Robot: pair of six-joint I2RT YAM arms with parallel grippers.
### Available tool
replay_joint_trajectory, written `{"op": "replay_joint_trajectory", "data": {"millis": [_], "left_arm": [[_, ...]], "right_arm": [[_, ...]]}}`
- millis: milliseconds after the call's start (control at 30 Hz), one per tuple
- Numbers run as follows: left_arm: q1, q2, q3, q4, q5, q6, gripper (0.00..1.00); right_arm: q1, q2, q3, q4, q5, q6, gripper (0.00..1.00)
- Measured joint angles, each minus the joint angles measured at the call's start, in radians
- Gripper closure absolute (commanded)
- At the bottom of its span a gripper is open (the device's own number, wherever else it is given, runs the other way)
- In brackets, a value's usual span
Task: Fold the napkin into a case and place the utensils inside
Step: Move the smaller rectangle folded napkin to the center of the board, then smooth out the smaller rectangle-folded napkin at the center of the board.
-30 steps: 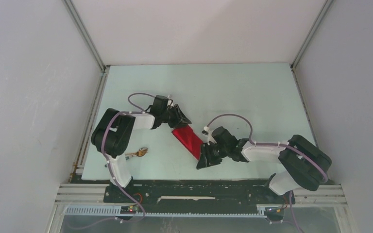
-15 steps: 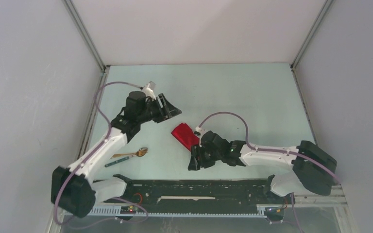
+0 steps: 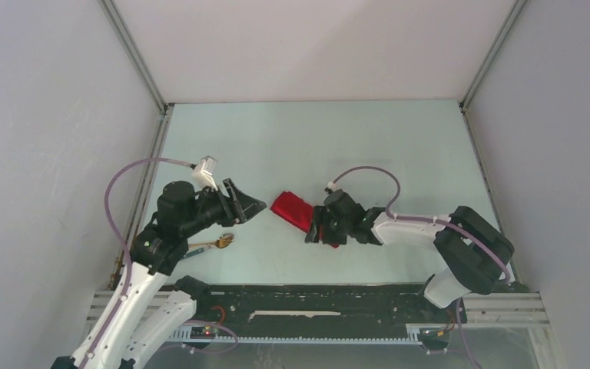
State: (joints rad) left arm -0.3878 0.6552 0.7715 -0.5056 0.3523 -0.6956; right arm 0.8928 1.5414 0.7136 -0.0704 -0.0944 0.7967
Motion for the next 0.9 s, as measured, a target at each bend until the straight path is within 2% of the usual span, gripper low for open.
{"op": "replay_joint_trajectory", "data": {"millis": [200,300,433,567,667,767,900], "left_arm": [[0.0,-0.073,0.013,-0.11,0.02,0.024,0.32],[0.0,-0.082,0.05,-0.172,0.021,0.042,0.32],[0.0,-0.099,0.113,-0.223,0.021,0.062,0.32],[0.0,-0.108,0.122,-0.249,0.02,0.077,0.31],[0.0,-0.104,0.101,-0.246,0.021,0.084,0.3],[0.0,-0.086,0.042,-0.191,0.03,0.082,0.3],[0.0,0.039,-0.077,0.001,0.096,0.024,0.34]], "right_arm": [[-0.283,0.073,0.055,0.043,-0.068,-0.053,0.28],[-0.43,0.212,0.222,0.008,-0.129,-0.105,0.28],[-0.553,0.409,0.509,-0.086,-0.183,-0.165,0.24],[-0.605,0.528,0.789,-0.243,-0.167,-0.237,0.24],[-0.597,0.526,0.901,-0.343,-0.124,-0.292,0.23],[-0.575,0.449,0.85,-0.349,-0.162,-0.326,0.24],[-0.575,0.387,0.738,-0.267,-0.406,-0.311,0.23]]}}
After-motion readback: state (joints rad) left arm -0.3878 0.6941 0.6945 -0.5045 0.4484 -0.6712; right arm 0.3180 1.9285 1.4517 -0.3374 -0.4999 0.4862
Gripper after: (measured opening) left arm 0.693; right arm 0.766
